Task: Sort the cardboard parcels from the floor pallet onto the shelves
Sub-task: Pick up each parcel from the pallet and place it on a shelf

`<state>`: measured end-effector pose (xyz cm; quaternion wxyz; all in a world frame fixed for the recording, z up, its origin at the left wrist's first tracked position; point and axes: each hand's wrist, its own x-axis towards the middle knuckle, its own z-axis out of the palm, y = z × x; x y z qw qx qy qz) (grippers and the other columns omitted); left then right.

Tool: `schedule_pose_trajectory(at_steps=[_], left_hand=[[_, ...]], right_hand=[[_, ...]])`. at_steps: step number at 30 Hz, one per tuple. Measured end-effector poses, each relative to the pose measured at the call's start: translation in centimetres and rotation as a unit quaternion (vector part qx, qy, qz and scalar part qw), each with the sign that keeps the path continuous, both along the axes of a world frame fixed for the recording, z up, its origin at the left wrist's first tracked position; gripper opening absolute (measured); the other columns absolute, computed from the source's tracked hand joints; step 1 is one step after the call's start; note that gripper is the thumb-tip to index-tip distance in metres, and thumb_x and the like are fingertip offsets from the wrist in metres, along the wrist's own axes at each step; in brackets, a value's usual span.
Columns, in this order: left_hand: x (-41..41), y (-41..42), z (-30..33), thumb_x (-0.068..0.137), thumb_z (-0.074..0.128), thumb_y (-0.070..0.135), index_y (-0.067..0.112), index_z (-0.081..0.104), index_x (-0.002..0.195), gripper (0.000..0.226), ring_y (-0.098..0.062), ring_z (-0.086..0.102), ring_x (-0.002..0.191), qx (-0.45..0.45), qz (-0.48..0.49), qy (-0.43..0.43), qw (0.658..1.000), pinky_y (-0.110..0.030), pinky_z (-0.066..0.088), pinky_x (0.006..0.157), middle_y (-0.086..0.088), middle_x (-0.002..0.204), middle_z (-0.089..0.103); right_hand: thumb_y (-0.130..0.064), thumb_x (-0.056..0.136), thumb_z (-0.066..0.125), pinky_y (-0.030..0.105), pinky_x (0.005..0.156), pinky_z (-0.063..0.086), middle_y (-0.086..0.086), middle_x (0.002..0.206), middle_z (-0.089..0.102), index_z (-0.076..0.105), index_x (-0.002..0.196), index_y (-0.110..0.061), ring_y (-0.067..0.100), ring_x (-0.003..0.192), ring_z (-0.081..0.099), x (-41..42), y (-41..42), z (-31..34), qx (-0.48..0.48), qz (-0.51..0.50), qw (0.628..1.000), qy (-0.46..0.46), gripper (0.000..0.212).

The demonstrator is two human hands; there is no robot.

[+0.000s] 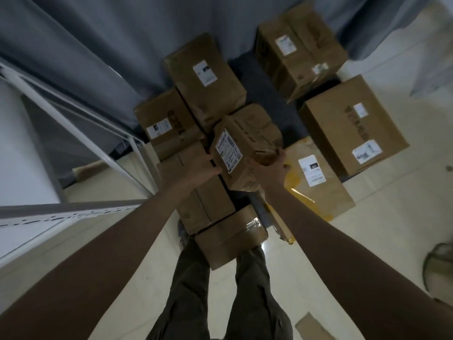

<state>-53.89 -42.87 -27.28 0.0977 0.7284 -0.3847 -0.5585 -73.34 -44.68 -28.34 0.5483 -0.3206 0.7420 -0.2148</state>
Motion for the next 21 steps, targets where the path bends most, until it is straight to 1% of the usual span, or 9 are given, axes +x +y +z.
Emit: schedule_pose_trajectory(at_steps=[3,5,7,9,12,14,17,19,21], left_hand=[[0.7,-0.2,-4.0,0.095,0.067,0.022,0.011,0.053,0.144,0.052,-0.024,0.051,0.13,0.039,0.008,0.022,0.999,-0.043,0.04,0.114,-0.009,0.144,0.054],[1.1,-0.9,-6.5,0.094,0.068,0.022,0.01,0.056,0.14,0.05,-0.025,0.052,0.129,0.052,0.002,0.032,0.998,-0.042,0.041,0.113,-0.011,0.141,0.056],[1.5,-1.8,-8.9,0.093,0.069,0.025,0.009,0.05,0.145,0.058,-0.023,0.05,0.131,0.062,0.018,0.043,0.997,-0.034,0.041,0.109,-0.01,0.145,0.052],[1.7,-2.9,-11.2,0.093,0.071,0.028,0.014,0.044,0.15,0.064,-0.02,0.048,0.131,0.066,0.04,0.047,0.996,-0.026,0.039,0.098,-0.005,0.146,0.049],[1.8,-5.1,-14.4,0.09,0.074,0.031,0.017,0.043,0.149,0.068,-0.018,0.049,0.13,0.059,0.071,0.062,0.994,-0.026,0.044,0.095,-0.001,0.146,0.05],[1.9,-6.4,-16.2,0.088,0.076,0.034,0.02,0.045,0.146,0.067,-0.013,0.052,0.122,0.04,0.084,0.065,0.994,-0.019,0.044,0.084,0.005,0.138,0.054],[2.5,-8.5,-18.9,0.086,0.076,0.036,0.029,0.048,0.141,0.063,-0.001,0.055,0.107,-0.002,0.089,0.065,0.994,-0.01,0.038,0.068,0.019,0.118,0.056],[3.0,-10.1,-20.9,0.087,0.075,0.037,0.033,0.047,0.142,0.062,-0.004,0.052,0.109,-0.014,0.075,0.055,0.996,-0.012,0.039,0.07,0.013,0.127,0.052],[3.4,-11.9,-23.2,0.087,0.074,0.034,0.034,0.047,0.141,0.06,-0.015,0.047,0.122,-0.025,0.069,0.035,0.997,-0.023,0.043,0.087,0.002,0.141,0.044]], right_hand=[[-0.044,0.075,0.085,0.038,0.094,0.049,0.008,0.145,0.024,0.02,0.153,-0.034,0.029,0.127,0.039,1.6,-0.4,-3.7,0.003,-0.011,1.0,0.012,0.102],[-0.046,0.076,0.084,0.035,0.089,0.047,0.008,0.141,0.027,0.021,0.152,-0.034,0.025,0.118,0.039,2.6,-1.0,-6.0,0.008,-0.015,1.0,0.02,0.1],[-0.047,0.076,0.083,0.032,0.085,0.044,0.006,0.137,0.03,0.022,0.151,-0.036,0.023,0.113,0.038,3.5,-1.8,-8.2,0.018,-0.027,0.999,0.02,0.098],[-0.046,0.076,0.082,0.036,0.088,0.05,0.005,0.134,0.032,0.024,0.15,-0.039,0.027,0.117,0.042,4.4,-3.0,-10.3,0.037,-0.062,0.997,0.003,0.095],[-0.044,0.076,0.083,0.051,0.096,0.055,0.003,0.131,0.034,0.029,0.147,-0.043,0.036,0.123,0.047,5.6,-5.1,-13.5,0.074,-0.148,0.984,-0.07,0.089],[-0.041,0.078,0.082,0.051,0.095,0.057,0.003,0.138,0.039,0.029,0.147,-0.042,0.034,0.124,0.05,6.2,-6.3,-15.7,0.086,-0.189,0.971,-0.114,0.087],[-0.035,0.083,0.079,0.043,0.084,0.063,0.004,0.137,0.048,0.029,0.146,-0.038,0.026,0.117,0.059,7.4,-8.0,-18.7,0.095,-0.237,0.953,-0.165,0.08],[-0.032,0.086,0.077,0.042,0.084,0.063,0.005,0.136,0.048,0.027,0.145,-0.036,0.025,0.115,0.06,8.0,-9.0,-21.0,0.106,-0.264,0.938,-0.196,0.078],[-0.03,0.085,0.079,0.042,0.087,0.062,0.006,0.136,0.047,0.025,0.145,-0.033,0.025,0.114,0.059,8.6,-9.9,-23.2,0.112,-0.302,0.923,-0.211,0.081]])
